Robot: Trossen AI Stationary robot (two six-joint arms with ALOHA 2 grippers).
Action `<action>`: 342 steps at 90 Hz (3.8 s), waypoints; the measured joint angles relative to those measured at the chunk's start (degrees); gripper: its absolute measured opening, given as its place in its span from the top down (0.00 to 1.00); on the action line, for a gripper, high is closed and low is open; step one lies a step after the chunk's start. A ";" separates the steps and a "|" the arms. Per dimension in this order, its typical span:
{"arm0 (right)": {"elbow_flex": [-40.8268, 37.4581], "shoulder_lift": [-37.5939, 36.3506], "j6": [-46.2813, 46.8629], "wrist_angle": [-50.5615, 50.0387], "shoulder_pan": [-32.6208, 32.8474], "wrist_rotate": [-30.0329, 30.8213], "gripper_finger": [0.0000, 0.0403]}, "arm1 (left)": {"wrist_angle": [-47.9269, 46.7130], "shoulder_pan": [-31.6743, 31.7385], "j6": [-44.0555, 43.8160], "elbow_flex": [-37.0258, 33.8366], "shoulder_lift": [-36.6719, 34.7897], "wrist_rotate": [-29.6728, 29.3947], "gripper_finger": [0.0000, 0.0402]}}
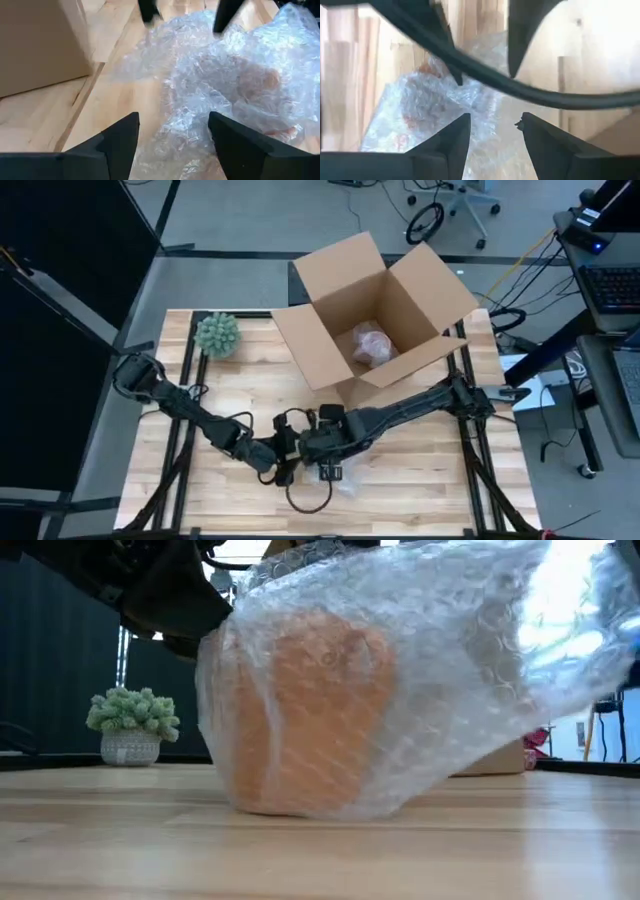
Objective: Wrap mug
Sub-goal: Wrap the orange mug with bubble wrap
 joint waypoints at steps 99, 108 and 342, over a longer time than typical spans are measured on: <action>0.79 18.76 -7.63 4.98 0.74 -6.10 1.00 | 0.05 -1.78 1.13 0.00 -0.07 0.73 0.43; 0.71 18.44 -7.59 5.05 0.70 -6.35 1.00 | 0.26 -1.90 1.39 -0.01 -0.07 0.75 0.43; -31.42 3.33 5.00 37.30 5.94 6.25 0.52 | -7.46 -0.49 -3.08 7.49 0.22 4.53 0.43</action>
